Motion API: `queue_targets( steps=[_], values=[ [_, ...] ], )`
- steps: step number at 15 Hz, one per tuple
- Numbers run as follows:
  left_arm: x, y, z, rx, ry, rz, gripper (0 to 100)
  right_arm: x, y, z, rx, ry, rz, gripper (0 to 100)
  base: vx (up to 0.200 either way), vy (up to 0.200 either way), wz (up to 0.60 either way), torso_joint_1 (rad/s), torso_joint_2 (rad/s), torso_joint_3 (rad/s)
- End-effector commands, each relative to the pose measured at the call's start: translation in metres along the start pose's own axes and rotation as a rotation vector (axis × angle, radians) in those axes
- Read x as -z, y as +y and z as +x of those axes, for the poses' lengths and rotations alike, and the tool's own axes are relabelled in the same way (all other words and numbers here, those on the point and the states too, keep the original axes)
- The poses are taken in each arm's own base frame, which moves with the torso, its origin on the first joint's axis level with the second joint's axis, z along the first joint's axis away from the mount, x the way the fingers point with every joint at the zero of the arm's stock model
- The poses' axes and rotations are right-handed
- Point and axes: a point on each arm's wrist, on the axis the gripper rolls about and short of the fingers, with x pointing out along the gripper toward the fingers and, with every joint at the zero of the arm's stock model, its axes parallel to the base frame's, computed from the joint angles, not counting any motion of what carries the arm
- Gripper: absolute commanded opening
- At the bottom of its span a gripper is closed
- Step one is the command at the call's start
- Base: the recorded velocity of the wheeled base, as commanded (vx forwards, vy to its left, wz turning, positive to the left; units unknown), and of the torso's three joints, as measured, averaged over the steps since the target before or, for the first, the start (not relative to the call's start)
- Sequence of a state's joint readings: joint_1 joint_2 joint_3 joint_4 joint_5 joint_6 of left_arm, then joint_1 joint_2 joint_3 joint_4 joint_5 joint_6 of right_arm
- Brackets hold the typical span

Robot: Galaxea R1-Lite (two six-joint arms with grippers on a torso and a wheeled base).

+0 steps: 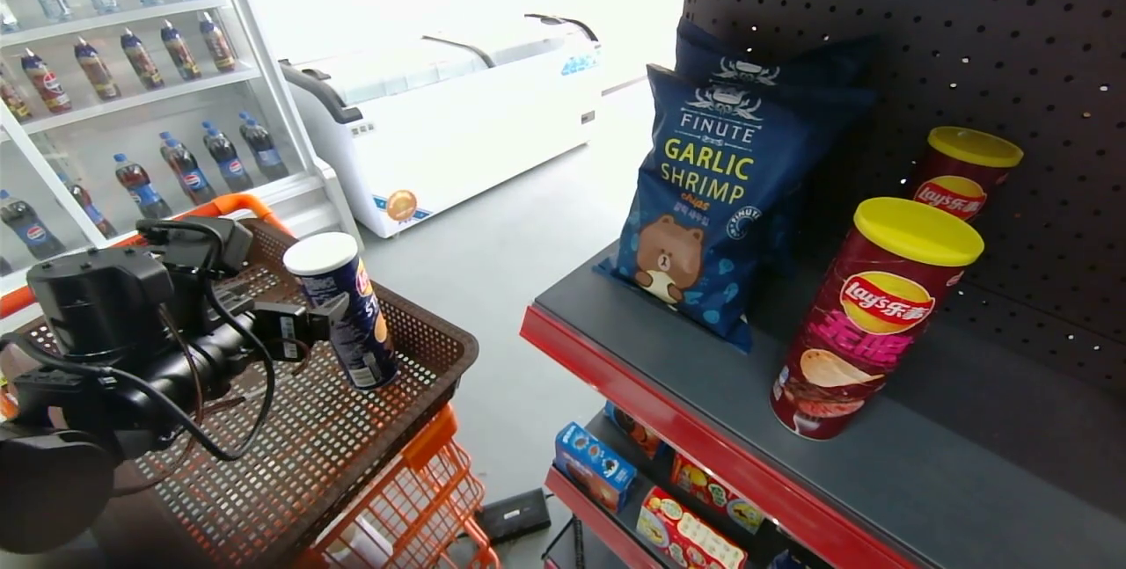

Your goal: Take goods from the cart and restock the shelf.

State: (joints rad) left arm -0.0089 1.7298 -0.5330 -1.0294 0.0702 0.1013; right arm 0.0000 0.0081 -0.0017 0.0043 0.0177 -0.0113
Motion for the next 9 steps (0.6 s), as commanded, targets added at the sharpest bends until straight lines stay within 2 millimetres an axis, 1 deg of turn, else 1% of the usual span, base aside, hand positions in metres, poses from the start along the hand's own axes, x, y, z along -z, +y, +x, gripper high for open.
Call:
queue_targets(
  steps=[1,3,9],
  values=[
    [0.024,-0.004,0.022,0.004,0.039,0.003,100,0.0,0.0,0.0,-0.001,0.0,-0.001,100,0.0,0.0,0.0,0.0,0.0,0.0],
    [0.033,-0.006,0.033,0.004,0.029,0.002,100,0.0,0.0,0.0,-0.001,-0.001,-0.001,100,0.0,0.0,0.0,0.0,0.0,0.0],
    [0.041,-0.009,0.054,-0.012,-0.01,0.001,100,0.0,0.0,0.0,-0.001,0.0,-0.001,100,0.0,0.0,0.0,0.0,0.0,0.0]
  ],
)
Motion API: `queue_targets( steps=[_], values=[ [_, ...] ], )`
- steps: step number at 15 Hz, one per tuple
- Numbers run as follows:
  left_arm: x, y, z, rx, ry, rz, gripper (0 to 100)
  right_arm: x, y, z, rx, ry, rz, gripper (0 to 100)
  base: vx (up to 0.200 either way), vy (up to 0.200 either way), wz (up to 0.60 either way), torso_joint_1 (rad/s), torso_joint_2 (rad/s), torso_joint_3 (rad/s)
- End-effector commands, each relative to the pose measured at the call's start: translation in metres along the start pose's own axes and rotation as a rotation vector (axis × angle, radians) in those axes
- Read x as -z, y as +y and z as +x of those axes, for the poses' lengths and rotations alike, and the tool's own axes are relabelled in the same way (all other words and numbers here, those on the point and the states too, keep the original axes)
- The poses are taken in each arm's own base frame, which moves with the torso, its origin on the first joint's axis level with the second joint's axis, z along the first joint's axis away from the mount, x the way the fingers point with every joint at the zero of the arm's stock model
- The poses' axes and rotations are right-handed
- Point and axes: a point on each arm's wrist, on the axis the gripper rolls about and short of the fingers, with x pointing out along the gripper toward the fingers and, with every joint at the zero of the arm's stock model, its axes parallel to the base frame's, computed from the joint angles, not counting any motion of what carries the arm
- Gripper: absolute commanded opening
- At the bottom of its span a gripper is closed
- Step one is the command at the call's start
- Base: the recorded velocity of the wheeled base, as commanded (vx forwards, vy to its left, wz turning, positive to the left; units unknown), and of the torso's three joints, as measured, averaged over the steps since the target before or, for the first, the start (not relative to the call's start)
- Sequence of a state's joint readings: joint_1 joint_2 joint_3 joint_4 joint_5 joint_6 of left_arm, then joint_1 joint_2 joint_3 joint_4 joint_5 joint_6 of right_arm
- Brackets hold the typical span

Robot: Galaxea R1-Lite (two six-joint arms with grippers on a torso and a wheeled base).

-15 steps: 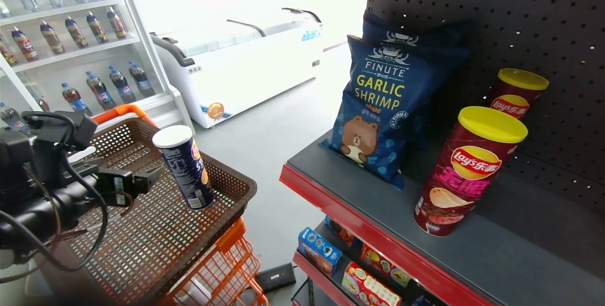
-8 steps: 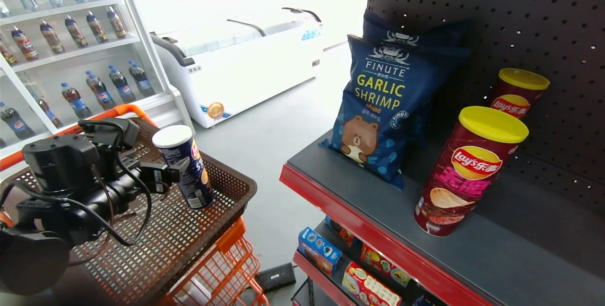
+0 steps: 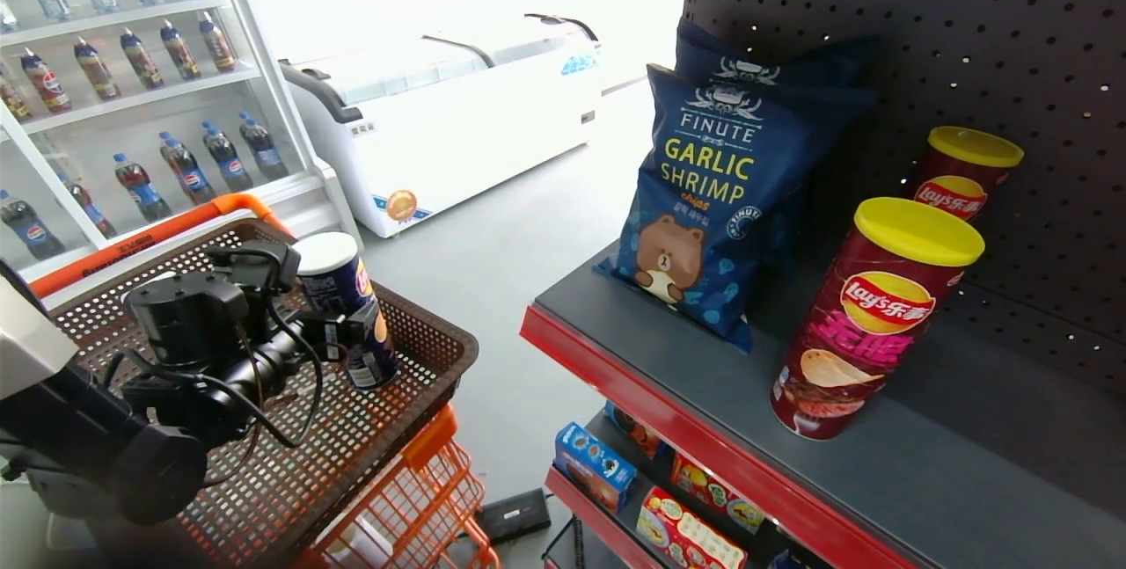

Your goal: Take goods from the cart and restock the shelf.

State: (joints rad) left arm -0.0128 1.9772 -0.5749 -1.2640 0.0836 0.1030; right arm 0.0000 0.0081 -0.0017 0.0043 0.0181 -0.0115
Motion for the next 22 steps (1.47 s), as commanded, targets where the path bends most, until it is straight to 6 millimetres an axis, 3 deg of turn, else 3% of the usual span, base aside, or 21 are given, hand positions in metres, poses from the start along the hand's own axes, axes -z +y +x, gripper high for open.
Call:
queue_targets(
  steps=[1,3,4,8,10,14,18,22],
  values=[
    [0.008,-0.002,0.007,0.001,0.02,0.002,100,0.0,0.0,0.0,0.0,0.0,-0.001,100,0.0,0.0,0.0,0.0,0.0,0.0],
    [0.01,-0.003,0.011,0.0,0.015,0.001,100,0.0,0.0,0.0,0.0,0.0,-0.001,100,0.0,0.0,0.0,0.0,0.0,0.0],
    [0.007,-0.004,0.014,0.002,-0.002,0.002,0,0.0,0.0,0.0,0.0,0.0,-0.001,100,0.0,0.0,0.0,0.0,0.0,0.0],
    [0.009,-0.013,0.011,0.004,0.036,0.018,0,0.0,0.0,0.0,0.0,0.0,-0.001,100,0.0,0.0,0.0,0.0,0.0,0.0],
    [-0.004,-0.017,0.009,0.005,0.021,0.018,0,0.0,0.0,0.0,0.0,0.0,-0.001,100,0.0,0.0,0.0,0.0,0.0,0.0],
    [-0.049,-0.018,-0.012,0.09,0.036,0.054,0,0.0,0.0,0.0,0.0,0.0,-0.001,100,0.0,0.0,0.0,0.0,0.0,0.0],
    [-0.098,-0.013,-0.049,0.214,0.032,0.079,0,0.0,0.0,0.0,0.0,0.0,0.001,100,0.0,0.0,0.0,0.0,0.0,0.0],
    [-0.131,-0.034,-0.069,0.346,-0.053,0.104,0,0.0,0.0,0.0,0.0,0.0,-0.001,100,0.0,0.0,0.0,0.0,0.0,0.0]
  ],
)
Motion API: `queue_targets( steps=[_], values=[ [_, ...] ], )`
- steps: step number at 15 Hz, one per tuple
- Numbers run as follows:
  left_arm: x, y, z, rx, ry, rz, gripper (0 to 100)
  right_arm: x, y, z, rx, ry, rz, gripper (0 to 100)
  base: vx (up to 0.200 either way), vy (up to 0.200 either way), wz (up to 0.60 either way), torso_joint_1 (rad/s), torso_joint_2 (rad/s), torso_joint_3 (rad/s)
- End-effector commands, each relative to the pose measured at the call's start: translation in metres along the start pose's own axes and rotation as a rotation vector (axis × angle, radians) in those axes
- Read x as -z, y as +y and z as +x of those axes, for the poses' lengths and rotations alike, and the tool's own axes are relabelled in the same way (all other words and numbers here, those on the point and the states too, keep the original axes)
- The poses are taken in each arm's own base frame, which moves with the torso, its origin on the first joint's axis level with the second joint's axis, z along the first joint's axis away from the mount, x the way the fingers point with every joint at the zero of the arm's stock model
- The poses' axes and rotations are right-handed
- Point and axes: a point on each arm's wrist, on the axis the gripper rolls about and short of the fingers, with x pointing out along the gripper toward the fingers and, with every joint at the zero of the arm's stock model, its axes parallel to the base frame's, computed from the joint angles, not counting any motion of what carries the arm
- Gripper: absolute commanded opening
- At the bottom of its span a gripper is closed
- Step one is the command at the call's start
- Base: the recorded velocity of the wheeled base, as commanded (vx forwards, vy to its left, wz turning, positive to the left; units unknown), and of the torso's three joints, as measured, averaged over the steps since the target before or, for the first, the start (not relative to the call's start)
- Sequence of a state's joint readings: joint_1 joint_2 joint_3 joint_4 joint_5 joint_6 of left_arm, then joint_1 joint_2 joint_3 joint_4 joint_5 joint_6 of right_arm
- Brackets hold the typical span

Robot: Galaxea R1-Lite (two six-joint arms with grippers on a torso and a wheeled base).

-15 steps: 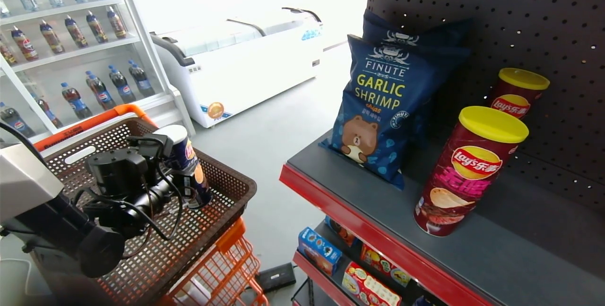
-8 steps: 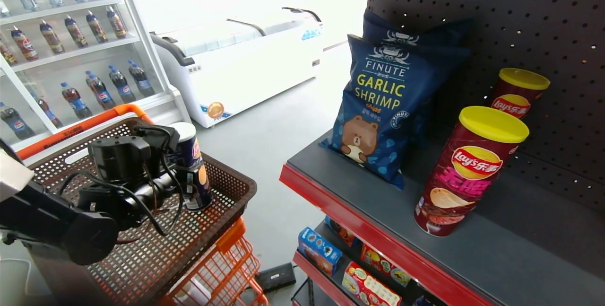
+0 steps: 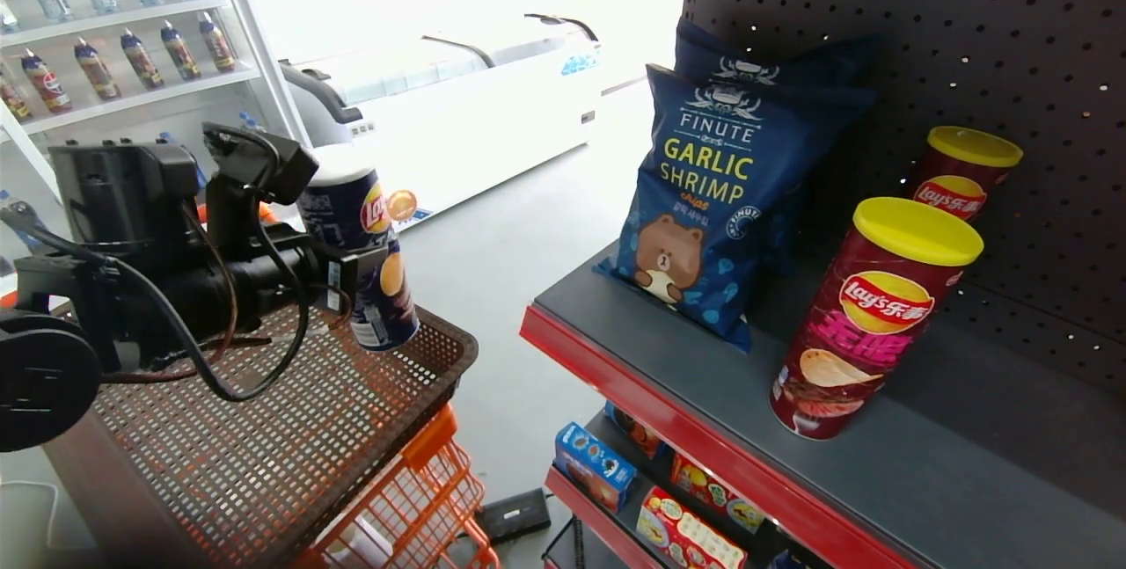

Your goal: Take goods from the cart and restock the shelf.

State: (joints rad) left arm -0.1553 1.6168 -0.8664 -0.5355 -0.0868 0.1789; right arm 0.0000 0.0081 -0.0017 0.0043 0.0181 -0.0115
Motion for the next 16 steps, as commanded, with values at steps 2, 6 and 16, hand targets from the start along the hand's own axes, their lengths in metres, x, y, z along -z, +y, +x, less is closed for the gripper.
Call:
queue_targets(
  steps=[2,6,16],
  values=[
    [-0.033,-0.022,-0.022,0.082,-0.115,0.032,0,0.0,0.0,0.0,0.0,-0.001,-0.001,100,0.0,0.0,0.0,0.0,0.0,0.0],
    [-0.035,-0.027,-0.052,0.158,-0.079,0.03,0,0.0,0.0,0.0,0.0,0.0,0.001,100,0.0,0.0,0.0,0.0,0.0,0.0],
    [-0.02,-0.061,-0.086,0.472,-0.074,0.056,0,0.0,0.0,0.0,0.0,0.0,0.001,100,0.0,0.0,0.0,0.0,0.0,0.0]
  ],
)
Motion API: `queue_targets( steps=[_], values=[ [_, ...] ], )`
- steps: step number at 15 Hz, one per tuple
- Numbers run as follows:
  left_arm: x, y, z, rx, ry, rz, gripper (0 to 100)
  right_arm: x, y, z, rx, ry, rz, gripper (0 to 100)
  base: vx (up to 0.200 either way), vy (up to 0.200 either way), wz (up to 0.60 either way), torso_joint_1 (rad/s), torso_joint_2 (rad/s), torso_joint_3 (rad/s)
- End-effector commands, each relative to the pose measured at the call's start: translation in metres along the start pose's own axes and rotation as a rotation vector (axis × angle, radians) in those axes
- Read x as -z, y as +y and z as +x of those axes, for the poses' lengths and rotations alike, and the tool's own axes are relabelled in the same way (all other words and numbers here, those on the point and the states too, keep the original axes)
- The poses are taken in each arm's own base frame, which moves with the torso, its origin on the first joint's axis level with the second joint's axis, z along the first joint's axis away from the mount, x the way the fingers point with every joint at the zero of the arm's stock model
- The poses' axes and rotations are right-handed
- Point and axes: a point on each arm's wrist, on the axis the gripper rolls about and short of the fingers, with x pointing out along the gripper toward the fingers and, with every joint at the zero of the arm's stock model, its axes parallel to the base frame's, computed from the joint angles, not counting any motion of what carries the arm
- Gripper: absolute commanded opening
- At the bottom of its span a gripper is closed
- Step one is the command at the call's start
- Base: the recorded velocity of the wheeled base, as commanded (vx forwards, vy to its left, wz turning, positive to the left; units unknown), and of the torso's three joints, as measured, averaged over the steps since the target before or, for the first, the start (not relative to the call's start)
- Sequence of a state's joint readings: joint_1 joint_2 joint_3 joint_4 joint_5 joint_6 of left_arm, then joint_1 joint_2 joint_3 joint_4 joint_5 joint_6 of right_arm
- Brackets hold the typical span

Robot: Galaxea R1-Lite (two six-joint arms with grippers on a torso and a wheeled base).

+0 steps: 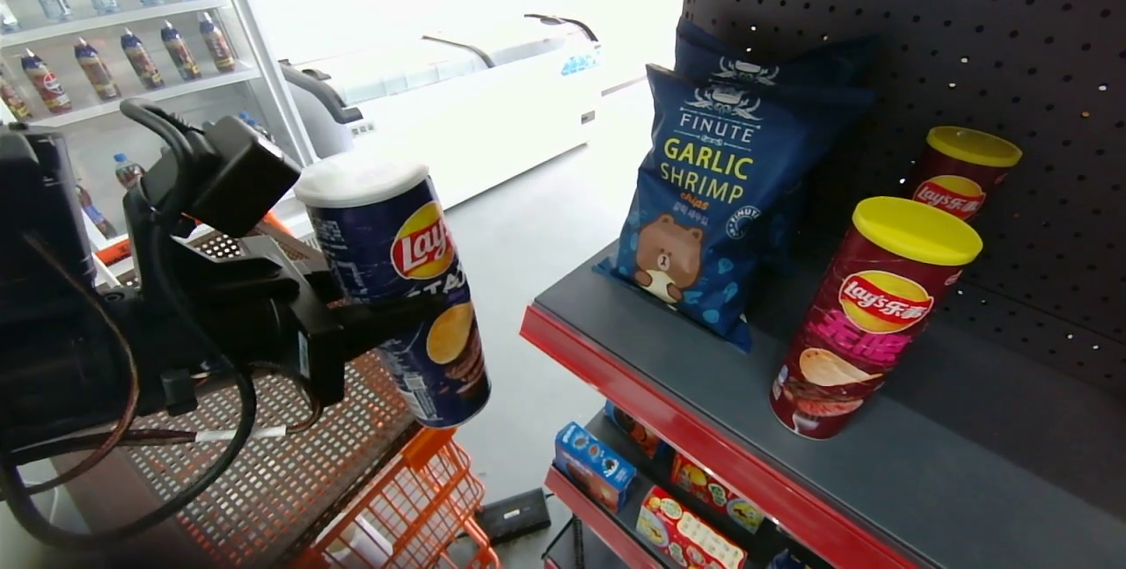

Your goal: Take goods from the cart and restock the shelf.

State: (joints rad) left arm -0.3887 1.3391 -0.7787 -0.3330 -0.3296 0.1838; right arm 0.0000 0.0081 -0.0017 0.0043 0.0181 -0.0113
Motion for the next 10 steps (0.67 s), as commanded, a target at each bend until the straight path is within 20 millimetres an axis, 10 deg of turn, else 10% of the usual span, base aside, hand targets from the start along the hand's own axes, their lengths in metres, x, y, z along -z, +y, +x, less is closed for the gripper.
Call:
queue_targets(
  steps=[1,10],
  values=[
    [-0.003,-0.004,-0.006,0.023,-0.007,0.003,0,0.0,0.0,0.0,0.0,0.0,-0.001,100,0.0,0.0,0.0,0.0,0.0,0.0],
    [-0.003,-0.022,-0.025,0.162,-0.001,0.01,0,0.0,0.0,0.0,0.0,0.0,-0.001,100,0.0,0.0,0.0,0.0,0.0,0.0]
  ],
)
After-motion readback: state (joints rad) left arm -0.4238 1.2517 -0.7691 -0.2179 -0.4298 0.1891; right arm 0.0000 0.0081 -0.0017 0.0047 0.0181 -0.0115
